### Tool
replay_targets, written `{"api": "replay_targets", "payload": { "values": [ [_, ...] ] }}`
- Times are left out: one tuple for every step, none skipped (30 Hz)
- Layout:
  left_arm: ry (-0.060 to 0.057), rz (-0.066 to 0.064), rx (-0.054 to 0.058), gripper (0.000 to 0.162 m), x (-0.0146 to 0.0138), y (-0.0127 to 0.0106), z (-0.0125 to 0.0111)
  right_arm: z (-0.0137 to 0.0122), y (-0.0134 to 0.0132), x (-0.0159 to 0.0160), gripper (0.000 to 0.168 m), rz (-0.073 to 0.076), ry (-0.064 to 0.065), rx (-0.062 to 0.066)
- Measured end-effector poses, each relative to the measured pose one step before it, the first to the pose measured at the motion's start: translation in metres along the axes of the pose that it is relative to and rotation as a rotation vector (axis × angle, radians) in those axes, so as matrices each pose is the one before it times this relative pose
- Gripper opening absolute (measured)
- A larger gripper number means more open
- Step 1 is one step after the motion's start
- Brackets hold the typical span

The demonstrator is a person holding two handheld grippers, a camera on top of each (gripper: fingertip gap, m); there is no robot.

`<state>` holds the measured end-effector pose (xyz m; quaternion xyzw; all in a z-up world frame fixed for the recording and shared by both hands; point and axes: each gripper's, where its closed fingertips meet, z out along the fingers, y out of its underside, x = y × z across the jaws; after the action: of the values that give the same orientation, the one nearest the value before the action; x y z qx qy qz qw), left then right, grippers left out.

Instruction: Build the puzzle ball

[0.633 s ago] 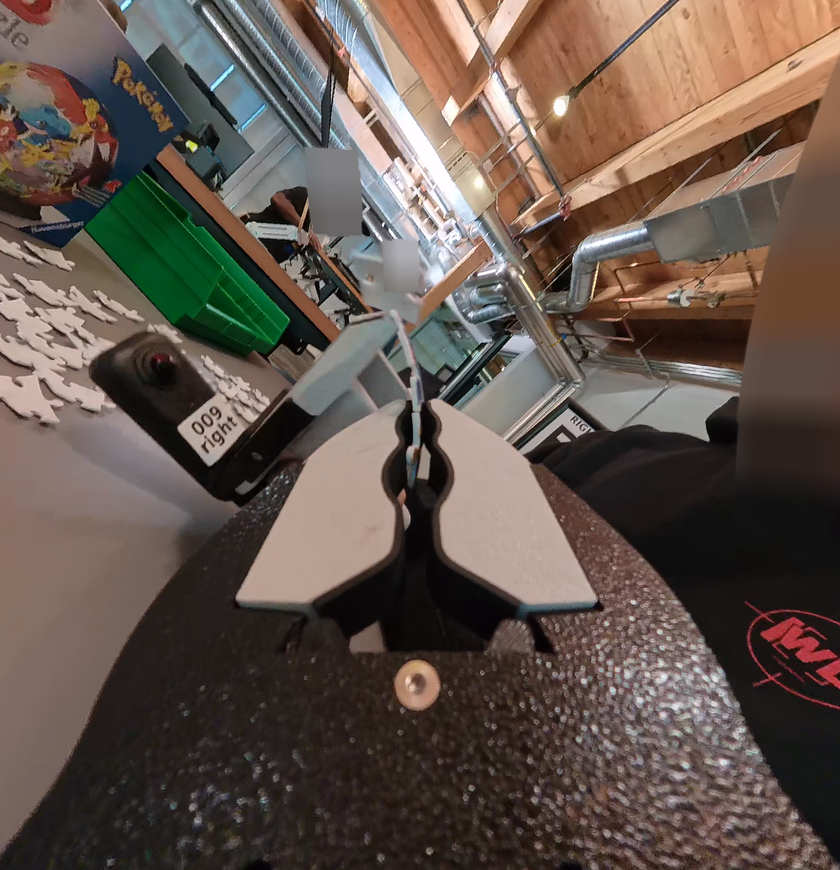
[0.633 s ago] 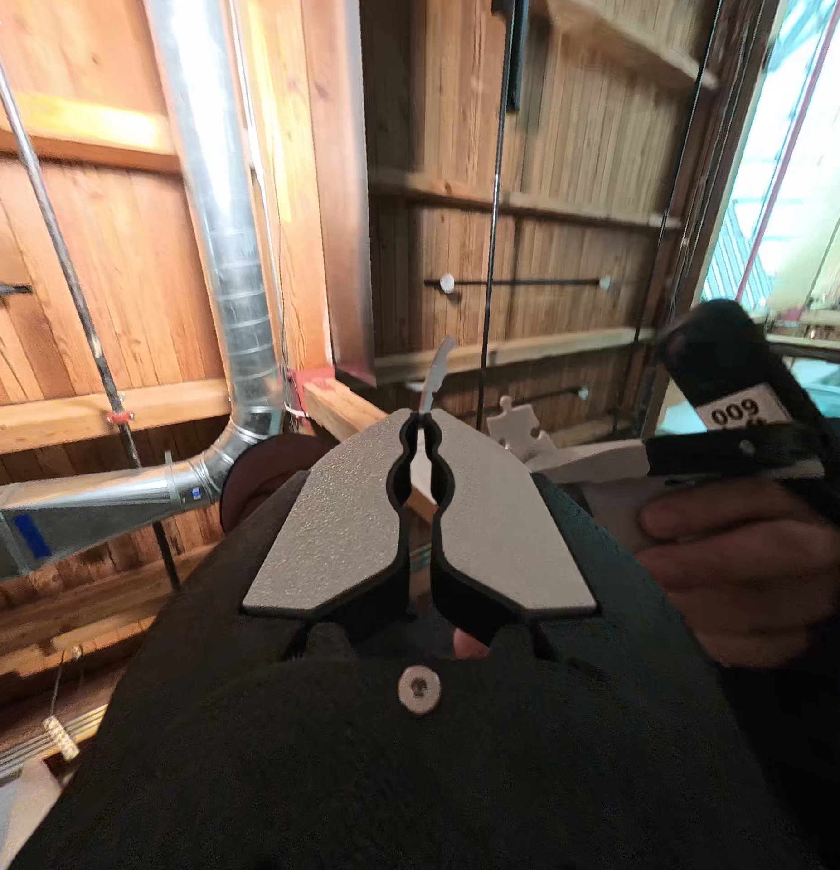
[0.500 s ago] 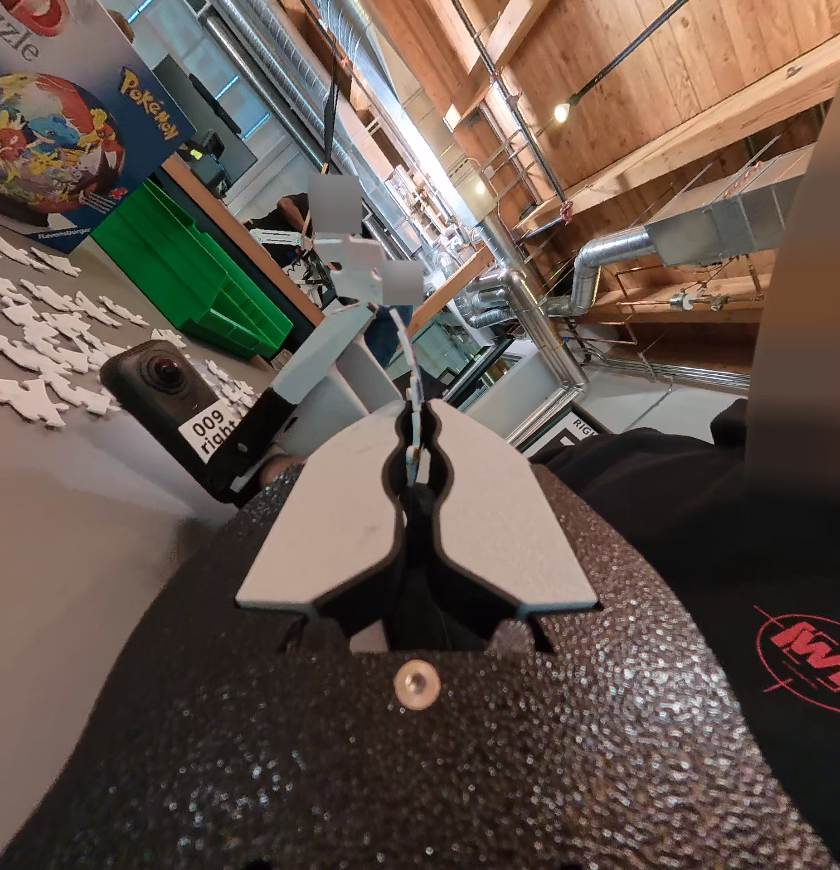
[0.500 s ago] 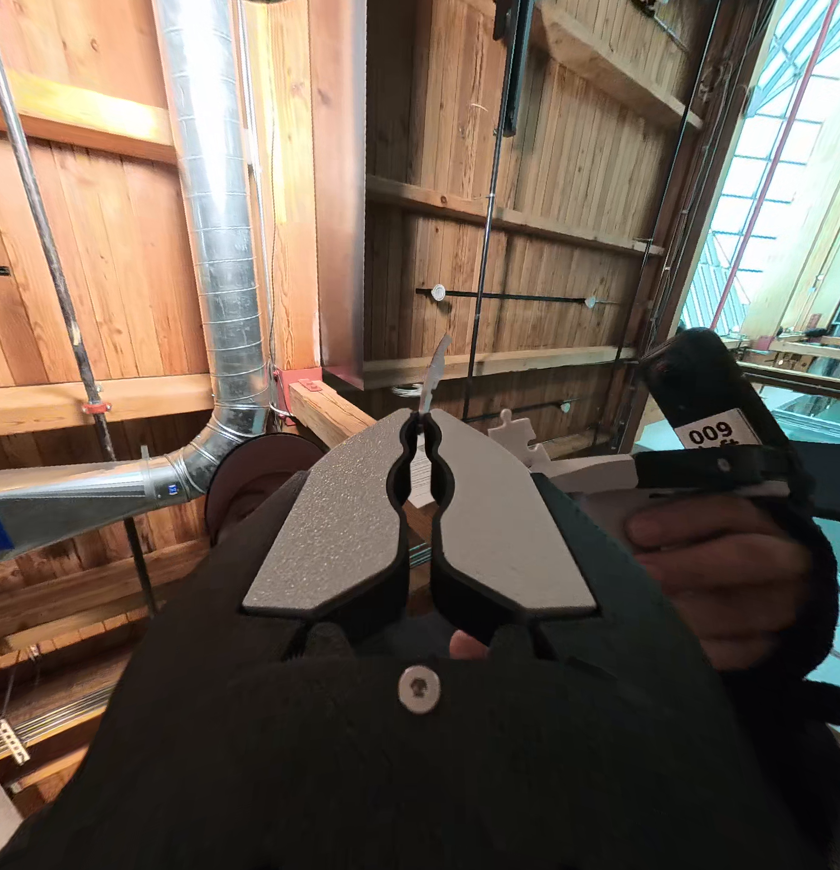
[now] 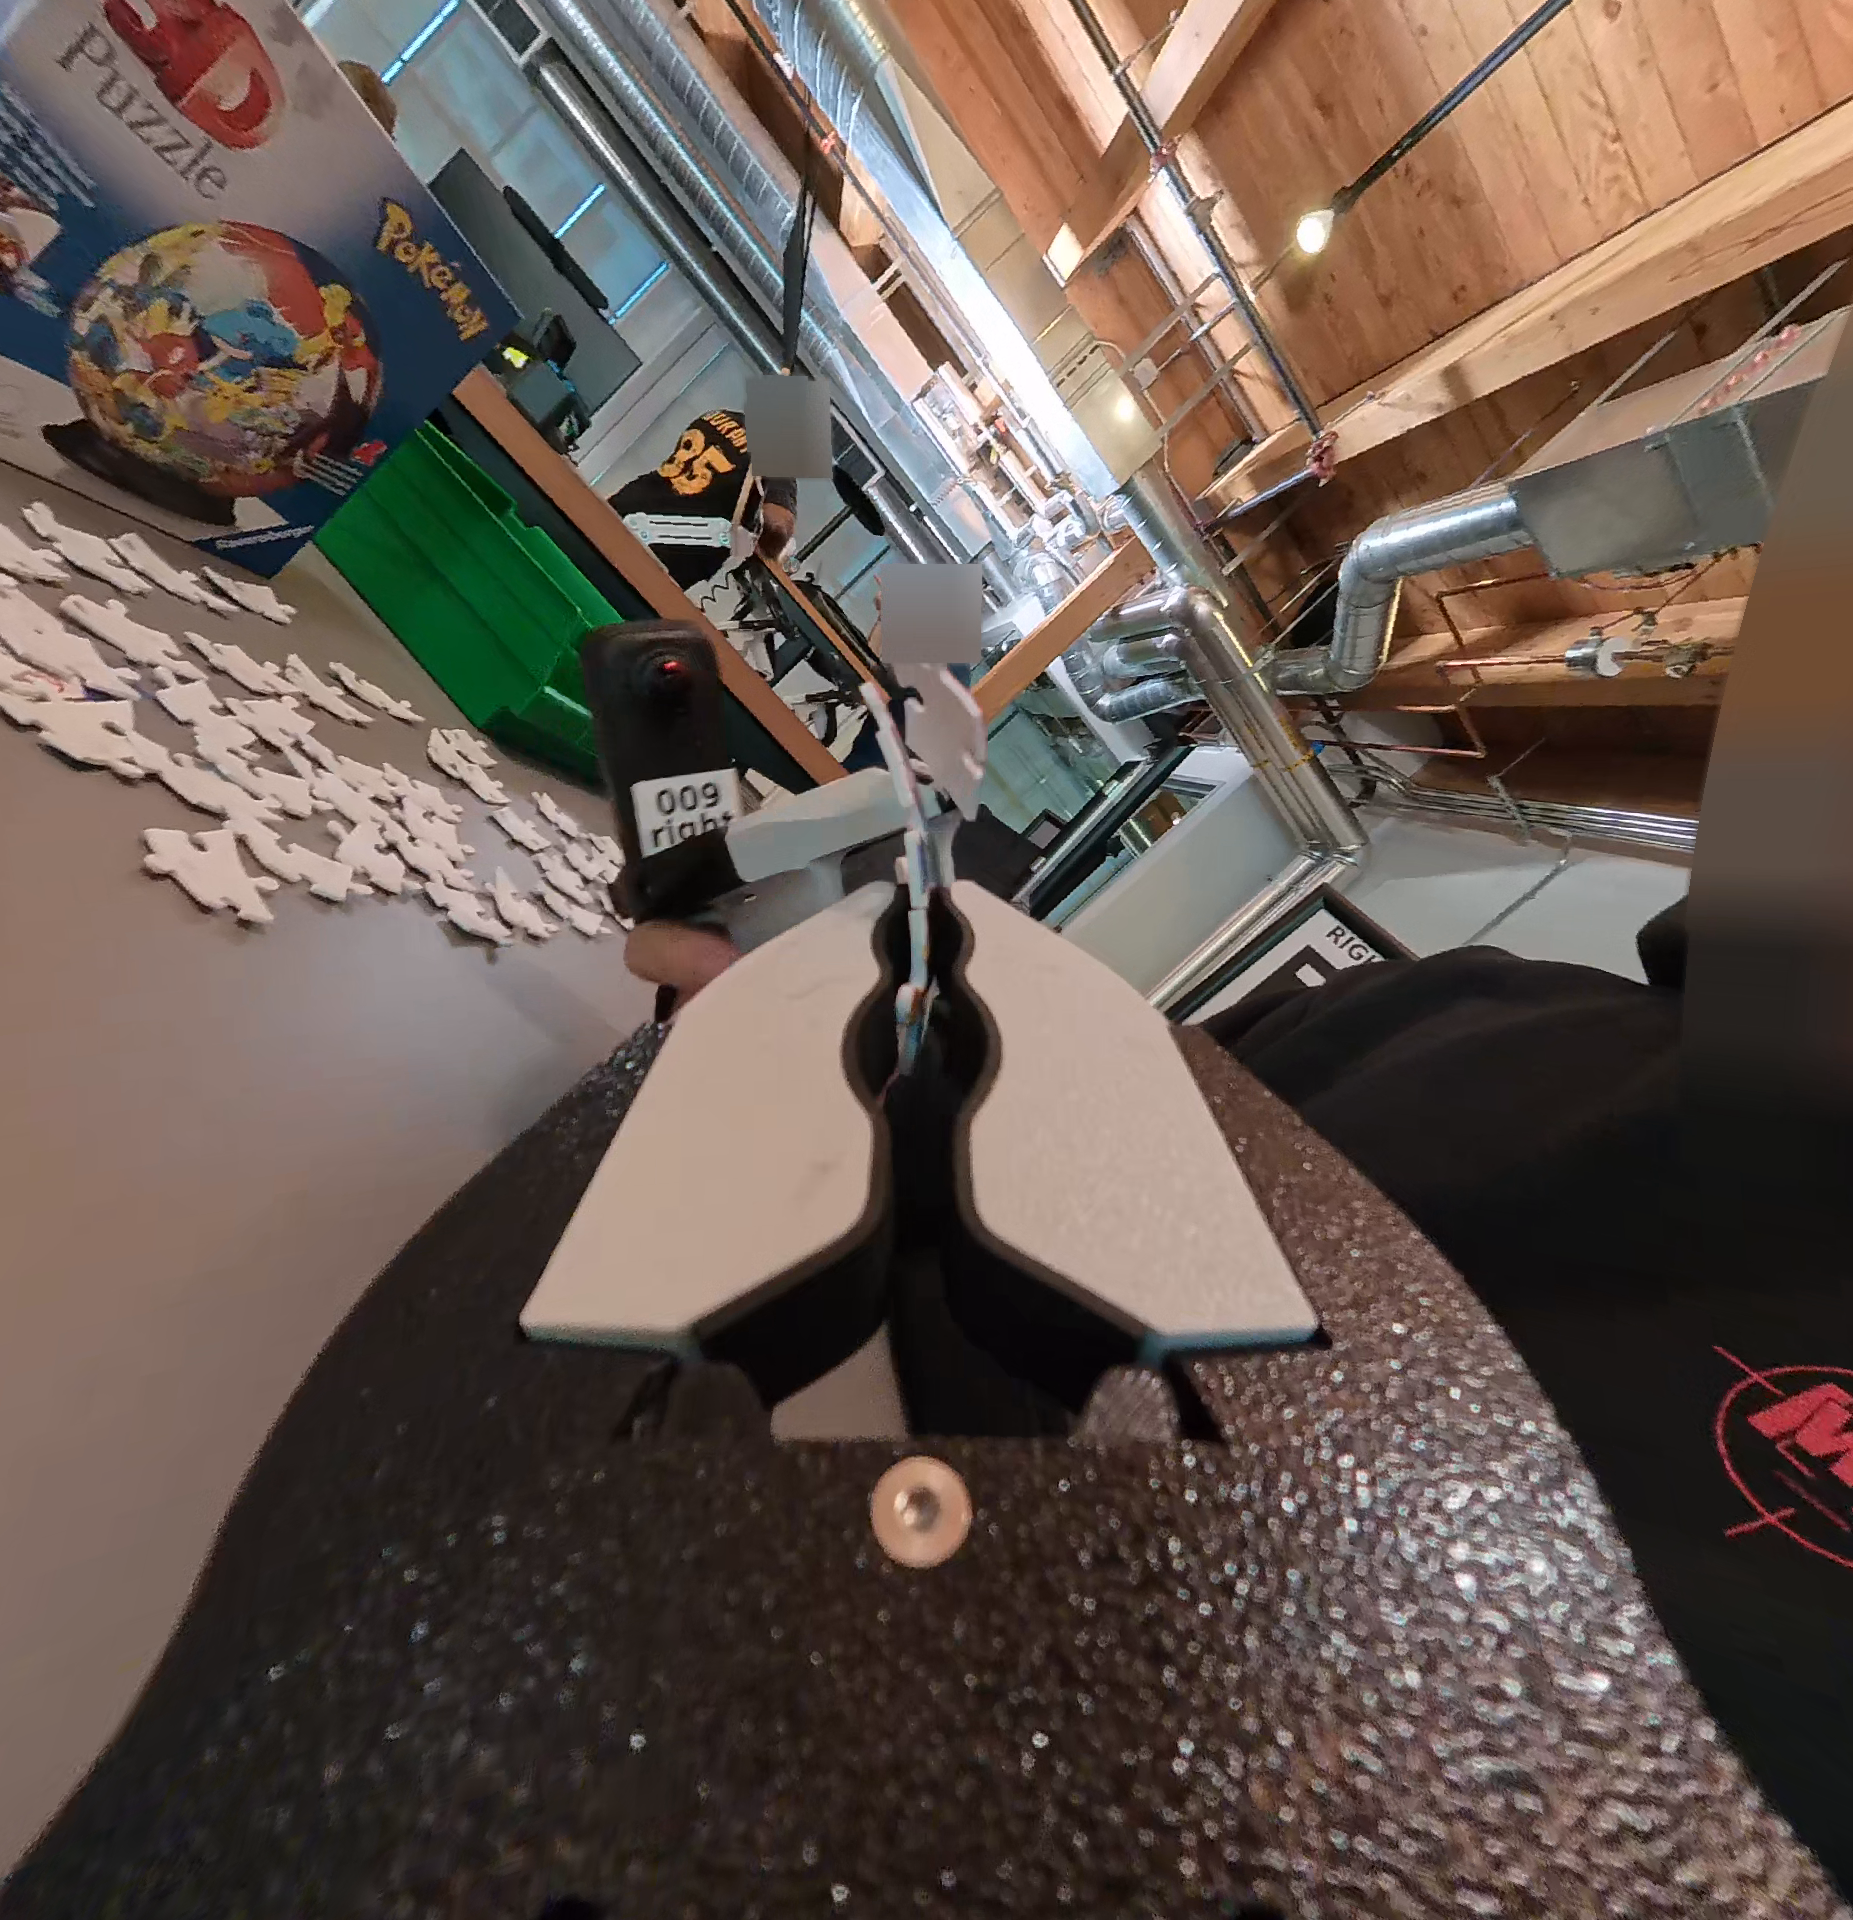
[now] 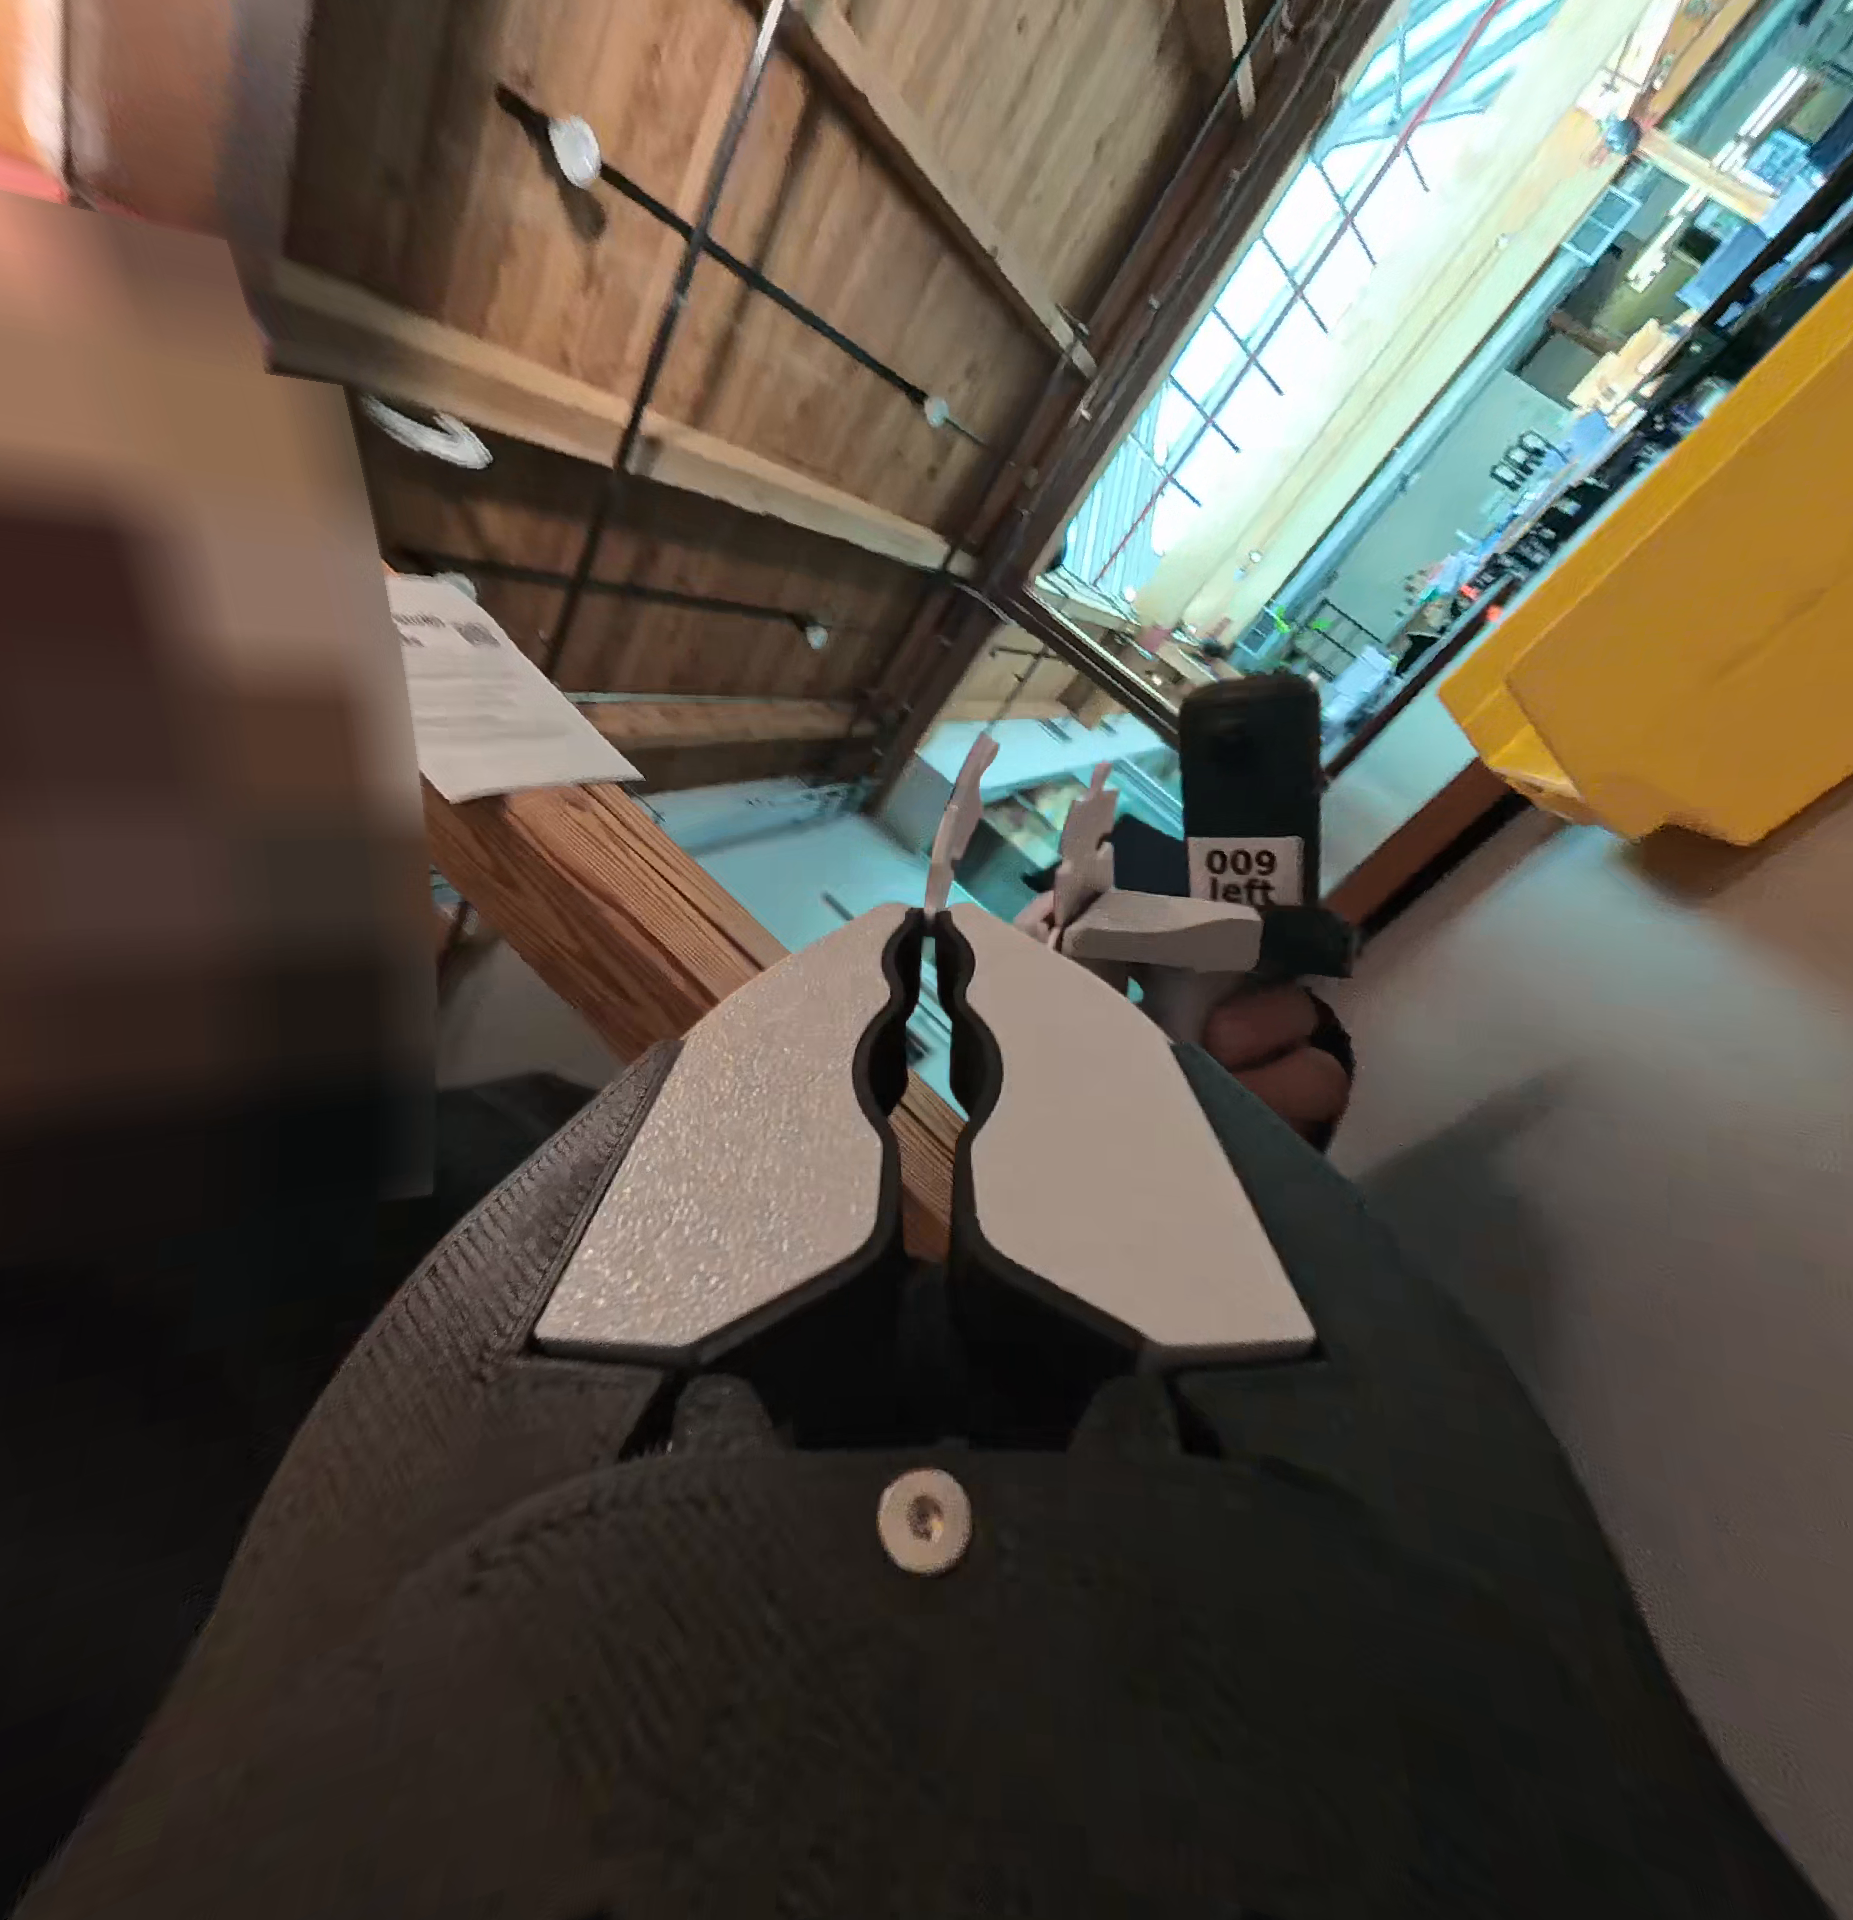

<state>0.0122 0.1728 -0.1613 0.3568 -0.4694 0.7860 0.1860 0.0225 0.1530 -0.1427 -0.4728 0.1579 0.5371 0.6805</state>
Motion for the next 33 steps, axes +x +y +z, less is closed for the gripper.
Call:
{"api": "replay_targets", "payload": {
  "values": [
    [0.0005, 0.0002, -0.0011, 0.003, 0.00023, -0.00025, -0.00067, -0.00010, 0.00376, 0.00090, 0.002, -0.0348, 0.0229, -0.0429],
    [0.0013, -0.0005, -0.0032, 0.003, 0.00034, 0.00015, -0.00043, -0.00070, 0.00343, 0.00154, 0.002, -0.0344, 0.0238, -0.0417],
    [-0.0006, 0.0011, -0.0067, 0.003, 0.00027, 0.00075, -0.00043, -0.00130, 0.00274, 0.00201, 0.003, -0.0368, 0.0271, -0.0372],
    [-0.0011, 0.0027, -0.0104, 0.003, 0.00025, 0.00125, -0.00038, -0.00166, 0.00242, 0.00178, 0.003, -0.0355, 0.0227, -0.0379],
    [-0.0006, 0.0034, -0.0122, 0.003, 0.00049, 0.00168, -0.00030, -0.00202, 0.00203, 0.00202, 0.002, -0.0316, 0.0231, -0.0369],
    [-0.0032, 0.0026, -0.0117, 0.003, -0.00006, 0.00152, -0.00009, -0.00201, 0.00156, 0.00184, 0.002, -0.0253, 0.0207, -0.0338],
    [-0.0088, 0.0022, -0.0100, 0.003, -0.00090, 0.00134, 0.00012, -0.00156, 0.00196, 0.00092, 0.002, -0.0155, 0.0100, -0.0355],
    [-0.0102, 0.0022, -0.0084, 0.003, -0.00149, 0.00112, 0.00027, -0.00097, 0.00135, 0.00020, 0.002, -0.0110, 0.0044, -0.0304],
    [-0.0045, 0.0003, -0.0066, 0.002, -0.00089, 0.00109, 0.00054, -0.00055, 0.00036, -0.00006, 0.002, -0.0114, 0.0043, -0.0204],
    [0.0033, -0.0036, -0.0041, 0.002, -0.00016, 0.00084, 0.00063, -0.00027, -0.00006, 0.00034, 0.002, -0.0097, 0.0052, -0.0176],
    [0.0085, -0.0067, -0.0013, 0.002, 0.00052, 0.00054, 0.00080, -0.00004, 0.00014, 0.00001, 0.002, -0.0069, -0.0010, -0.0188],
    [0.0099, -0.0068, 0.0005, 0.003, 0.00061, 0.00044, 0.00075, 0.00012, 0.00011, -0.00039, 0.002, -0.0034, -0.0058, -0.0166],
    [0.0087, -0.0052, 0.0011, 0.003, 0.00039, 0.00038, 0.00066, 0.00024, 0.00029, -0.00115, 0.002, -0.0003, -0.0122, -0.0175],
    [0.0072, -0.0046, 0.0007, 0.003, 0.00014, 0.00043, 0.00062, 0.00032, 0.00083, -0.00188, 0.002, -0.0020, -0.0192, -0.0196],
    [0.0083, -0.0053, 0.0014, 0.003, 0.00019, 0.00024, 0.00048, 0.00028, 0.00095, -0.00060, 0.002, -0.0076, -0.0114, -0.0189],
    [0.0105, -0.0061, 0.0030, 0.003, 0.00073, 0.00001, 0.00037, 0.00013, 0.00127, 0.00089, 0.002, -0.0088, -0.0009, -0.0198],
    [0.0081, -0.0058, 0.0025, 0.003, 0.00039, 0.00007, 0.00032, 0.00031, 0.00119, -0.00019, 0.002, -0.0042, -0.0094, -0.0192],
    [0.0039, -0.0039, -0.0002, 0.003, -0.00007, 0.00041, 0.00024, 0.00030, 0.00004, 0.00036, 0.002, -0.0014, -0.0039, -0.0113],
    [0.0014, -0.0015, -0.0012, 0.003, -0.00029, 0.00047, 0.00031, 0.00004, -0.00066, 0.00137, 0.002, 0.0005, 0.0031, -0.0059],
    [-0.0024, -0.0003, -0.0004, 0.003, -0.00058, 0.00026, 0.00009, 0.00020, -0.00026, 0.00028, 0.002, 0.0042, -0.0039, -0.0084],
    [-0.0009, -0.0007, -0.0003, 0.003, -0.00050, 0.00018, 0.00002, -0.00006, 0.00005, 0.00038, 0.002, 0.0022, -0.0025, -0.0105],
    [-0.0002, -0.0013, -0.0002, 0.003, -0.00022, 0.00010, -0.00016, -0.00023, -0.00015, 0.00071, 0.002, -0.0002, 0.0022, -0.0096],
    [-0.0029, 0.0000, -0.0005, 0.003, -0.00058, 0.00008, -0.00015, -0.00043, 0.00015, 0.00037, 0.002, -0.0020, 0.0013, -0.0118],
    [-0.0012, 0.0003, -0.0019, 0.003, -0.00032, 0.00037, -0.00020, -0.00067, 0.00072, -0.00031, 0.002, -0.0016, -0.0033, -0.0168],
    [0.0013, -0.0012, -0.0028, 0.003, 0.00003, 0.00054, 0.00004, -0.00080, 0.00058, -0.00008, 0.002, -0.0003, -0.0017, -0.0165],
    [0.0006, -0.0021, -0.0027, 0.003, -0.00014, 0.00057, 0.00014, -0.00080, 0.00062, 0.00008, 0.002, 0.0034, -0.0016, -0.0164],
    [0.0009, -0.0014, -0.0022, 0.003, -0.00015, 0.00058, 0.00036, -0.00046, 0.00109, -0.00060, 0.002, 0.0072, -0.0077, -0.0182],
    [0.0043, -0.0010, -0.0020, 0.003, 0.00028, 0.00051, 0.00062, -0.00012, 0.00117, -0.00050, 0.002, 0.0067, -0.0083, -0.0180],
    [0.0048, -0.0024, -0.0031, 0.003, 0.00036, 0.00058, 0.00057, 0.00019, 0.00103, 0.00006, 0.002, 0.0058, -0.0046, -0.0151],
    [0.0000, -0.0029, -0.0051, 0.003, -0.00044, 0.00097, 0.00058, 0.00011, 0.00068, 0.00027, 0.002, 0.0085, -0.0020, -0.0121],
    [-0.0026, -0.0010, -0.0064, 0.003, -0.00070, 0.00117, 0.00036, 0.00018, 0.00142, 0.00002, 0.002, 0.0097, -0.0053, -0.0178],
    [-0.0020, 0.0002, -0.0055, 0.003, -0.00064, 0.00104, 0.00022, -0.00016, 0.00072, 0.00085, 0.002, 0.0070, 0.0009, -0.0135],
    [-0.0036, -0.0005, -0.0014, 0.003, -0.00073, 0.00042, 0.00012, -0.00023, -0.00020, 0.00120, 0.002, 0.0083, 0.0040, -0.0054]
  ]
}}
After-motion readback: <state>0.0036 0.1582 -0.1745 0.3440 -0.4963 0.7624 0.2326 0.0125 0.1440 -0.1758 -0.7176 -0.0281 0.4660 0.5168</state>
